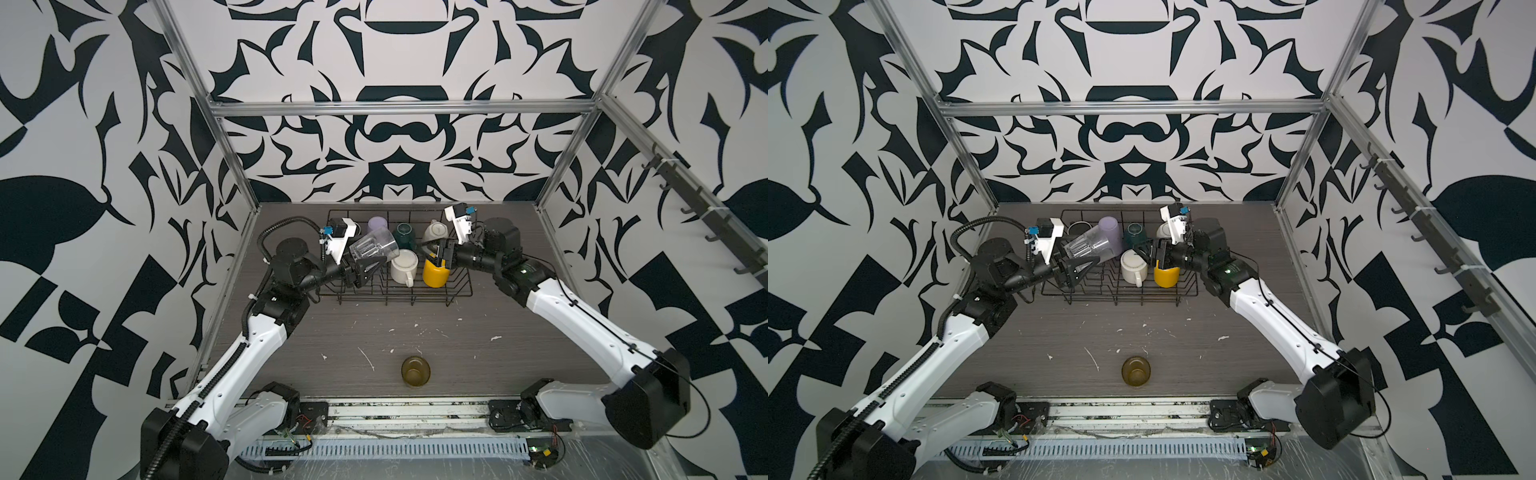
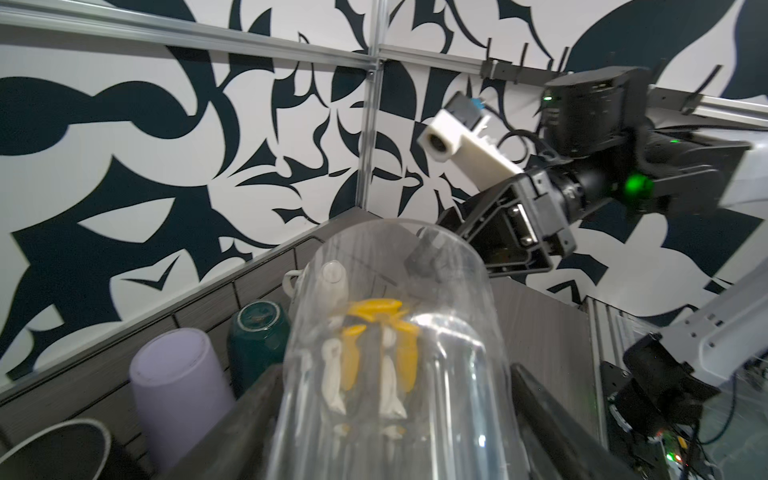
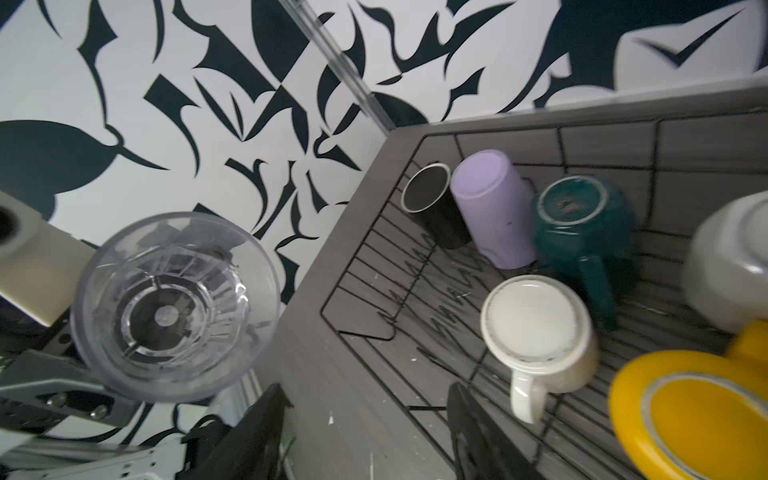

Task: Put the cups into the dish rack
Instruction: 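Open the right gripper and pull back while the left gripper holds the cup, then lower the clear cup upside down beside the black mug with the left gripper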

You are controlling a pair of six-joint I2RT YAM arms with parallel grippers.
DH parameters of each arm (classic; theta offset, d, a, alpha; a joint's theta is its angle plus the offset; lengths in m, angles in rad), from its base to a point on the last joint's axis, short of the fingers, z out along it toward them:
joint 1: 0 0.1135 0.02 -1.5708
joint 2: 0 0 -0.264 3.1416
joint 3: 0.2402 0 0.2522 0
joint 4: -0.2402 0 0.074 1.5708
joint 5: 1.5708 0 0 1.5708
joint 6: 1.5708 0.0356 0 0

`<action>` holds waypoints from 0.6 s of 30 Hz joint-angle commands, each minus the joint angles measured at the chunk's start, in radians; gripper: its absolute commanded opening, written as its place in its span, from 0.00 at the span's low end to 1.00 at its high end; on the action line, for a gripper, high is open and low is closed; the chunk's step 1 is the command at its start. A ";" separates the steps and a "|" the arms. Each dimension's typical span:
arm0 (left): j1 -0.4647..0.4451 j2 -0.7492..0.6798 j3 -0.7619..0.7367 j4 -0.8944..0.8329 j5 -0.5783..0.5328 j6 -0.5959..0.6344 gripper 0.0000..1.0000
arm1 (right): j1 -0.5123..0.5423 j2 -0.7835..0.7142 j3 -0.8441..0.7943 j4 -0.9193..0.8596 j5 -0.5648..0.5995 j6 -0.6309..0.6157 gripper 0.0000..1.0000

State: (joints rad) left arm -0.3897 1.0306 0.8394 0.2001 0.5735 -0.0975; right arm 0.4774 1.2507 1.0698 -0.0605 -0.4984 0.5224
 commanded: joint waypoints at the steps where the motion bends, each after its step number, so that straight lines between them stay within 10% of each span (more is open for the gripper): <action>1: -0.002 0.019 0.069 -0.116 -0.139 0.028 0.00 | 0.003 -0.048 -0.008 -0.045 0.166 -0.078 0.68; 18: -0.003 0.154 0.300 -0.554 -0.440 -0.015 0.00 | 0.001 -0.140 -0.102 -0.022 0.447 -0.086 0.98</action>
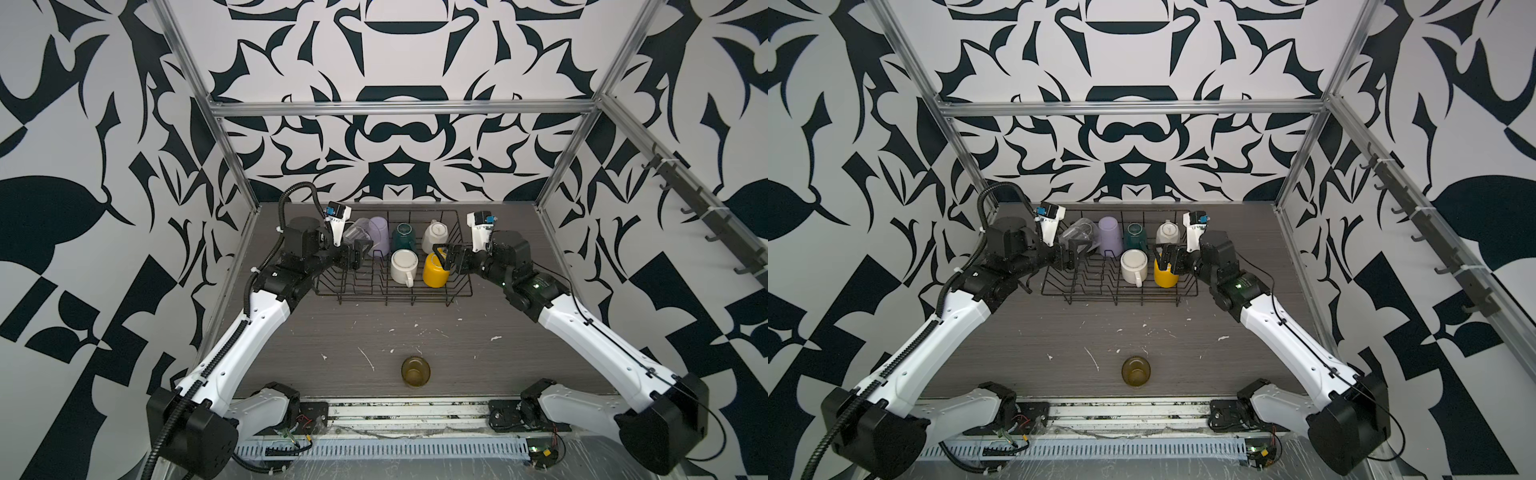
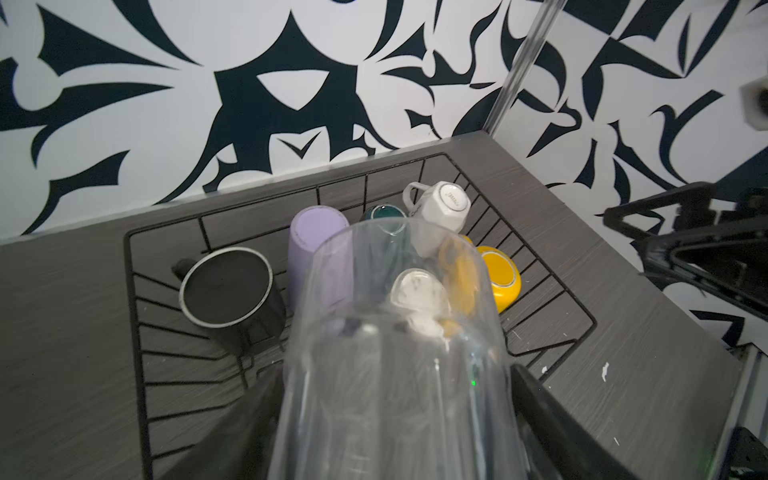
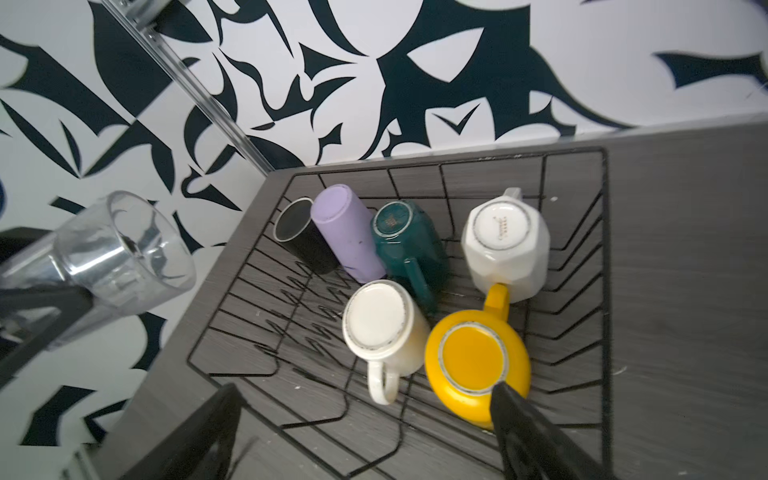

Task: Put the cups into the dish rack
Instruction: 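Lower the clear cup upside down beside the black mug with the left gripper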

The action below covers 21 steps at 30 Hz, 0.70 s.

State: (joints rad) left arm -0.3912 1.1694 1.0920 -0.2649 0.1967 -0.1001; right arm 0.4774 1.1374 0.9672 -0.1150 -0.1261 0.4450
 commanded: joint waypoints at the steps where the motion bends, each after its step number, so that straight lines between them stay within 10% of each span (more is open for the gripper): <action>1: -0.001 0.027 0.064 -0.117 -0.076 -0.017 0.00 | 0.001 -0.028 0.002 0.032 0.075 -0.007 0.99; 21: 0.019 0.323 0.315 -0.544 -0.183 -0.080 0.00 | -0.004 -0.062 -0.058 0.050 0.089 -0.003 0.98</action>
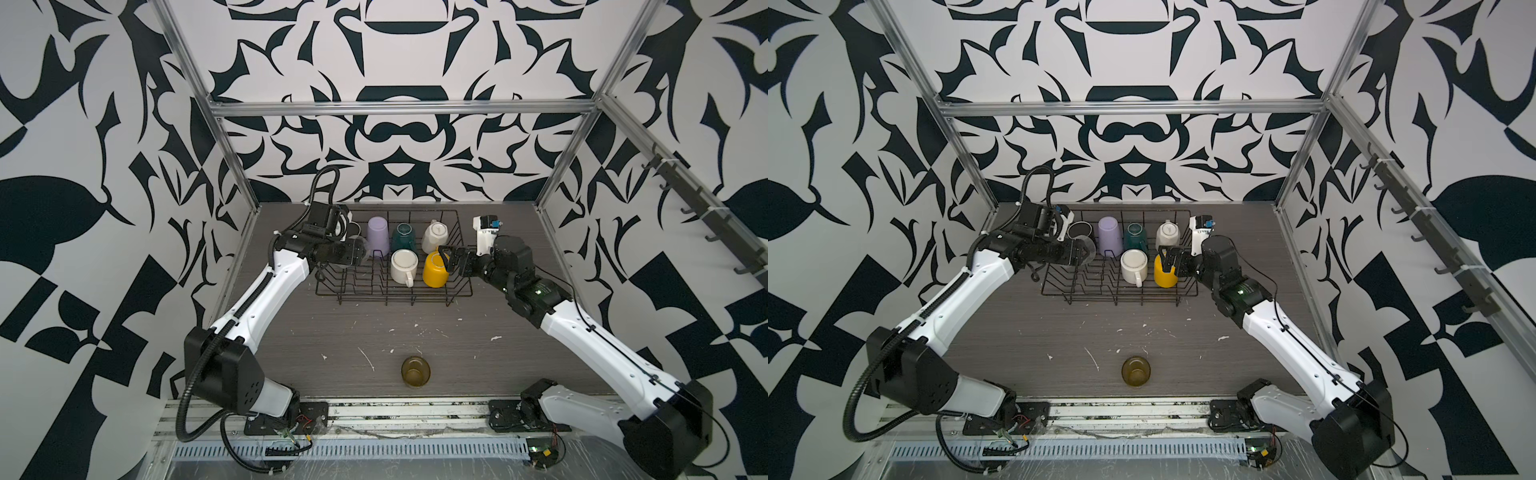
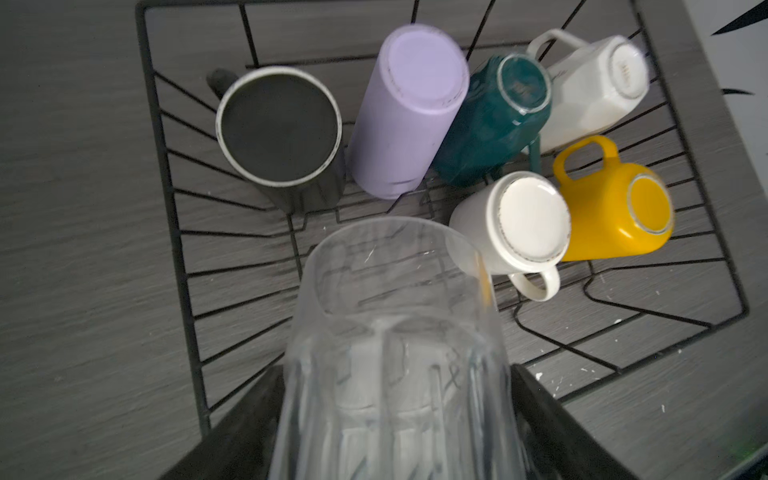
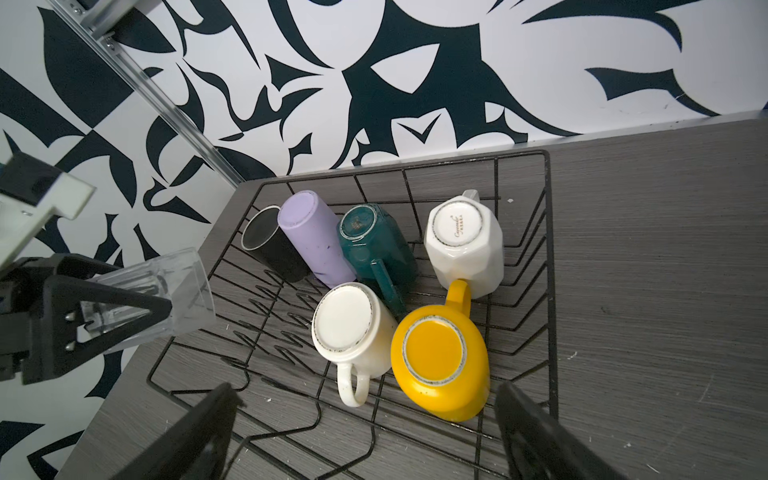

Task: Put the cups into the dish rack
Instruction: 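Lower the clear cup upside down beside the black mug with the left gripper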

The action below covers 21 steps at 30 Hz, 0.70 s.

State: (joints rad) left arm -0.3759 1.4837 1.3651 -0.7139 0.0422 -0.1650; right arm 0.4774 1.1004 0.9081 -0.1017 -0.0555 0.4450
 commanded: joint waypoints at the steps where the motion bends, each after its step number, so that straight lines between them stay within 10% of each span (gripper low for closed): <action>1: 0.004 0.017 0.042 -0.096 -0.034 -0.016 0.00 | -0.004 -0.024 0.004 0.034 0.017 -0.008 0.98; 21: 0.017 0.230 0.113 -0.170 -0.091 -0.018 0.00 | -0.007 -0.007 0.013 0.048 -0.018 -0.009 0.98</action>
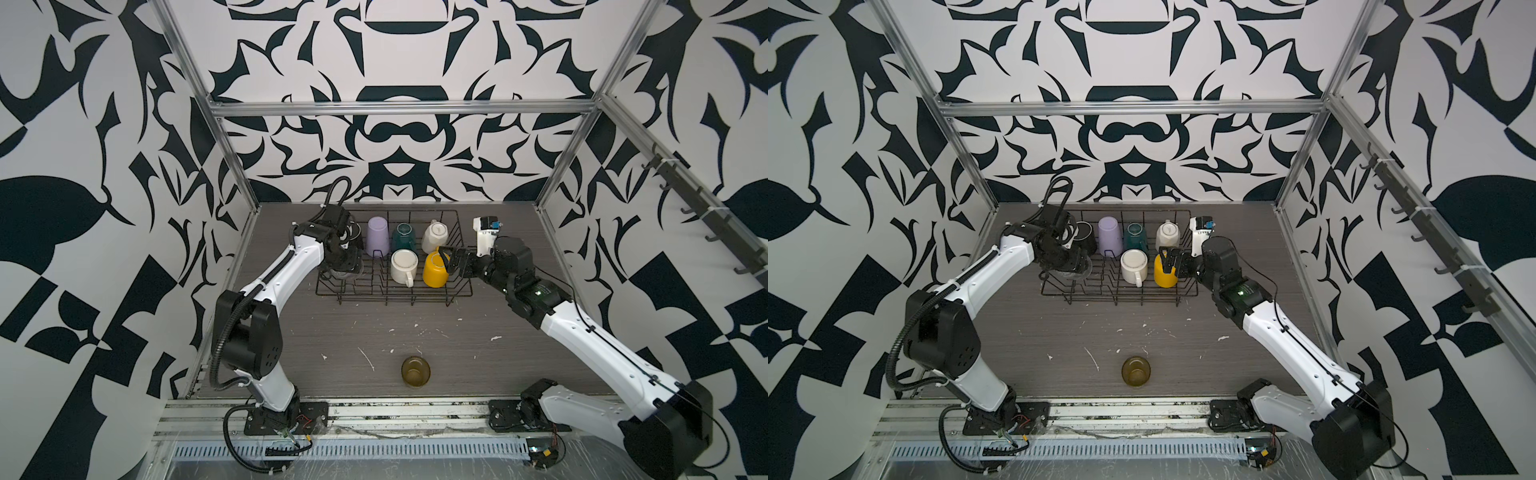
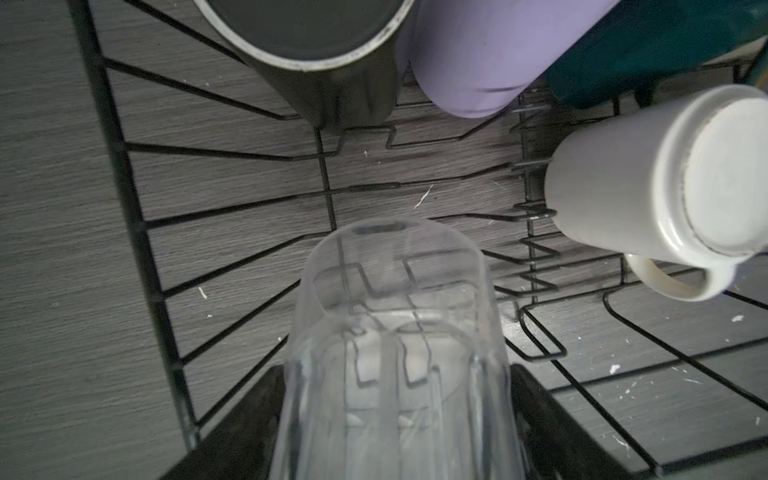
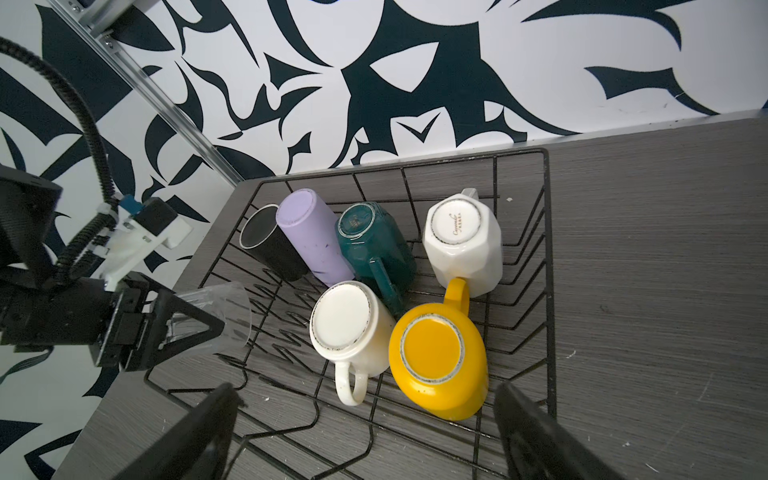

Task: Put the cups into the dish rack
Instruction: 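Lower the clear cup upside down beside the black mug with the left gripper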

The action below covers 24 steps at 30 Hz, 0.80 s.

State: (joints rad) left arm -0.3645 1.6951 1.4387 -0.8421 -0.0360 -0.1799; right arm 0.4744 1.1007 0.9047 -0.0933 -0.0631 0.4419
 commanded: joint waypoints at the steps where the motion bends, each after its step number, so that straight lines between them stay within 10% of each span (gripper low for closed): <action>1: 0.007 0.028 0.039 -0.038 -0.013 -0.002 0.00 | -0.003 -0.010 0.008 0.044 -0.007 -0.003 0.97; 12: 0.018 0.132 0.068 -0.041 -0.004 -0.009 0.03 | -0.005 0.005 0.024 0.032 -0.015 -0.015 0.97; 19: 0.025 0.146 0.056 -0.016 -0.012 -0.019 0.62 | -0.006 0.007 0.010 0.039 -0.011 -0.011 0.97; 24: 0.025 0.163 0.054 -0.014 -0.046 -0.021 0.81 | -0.007 0.011 0.023 0.032 -0.018 -0.016 0.97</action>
State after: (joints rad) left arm -0.3466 1.8400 1.4754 -0.8379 -0.0463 -0.1871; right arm 0.4713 1.1118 0.9035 -0.0925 -0.0711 0.4408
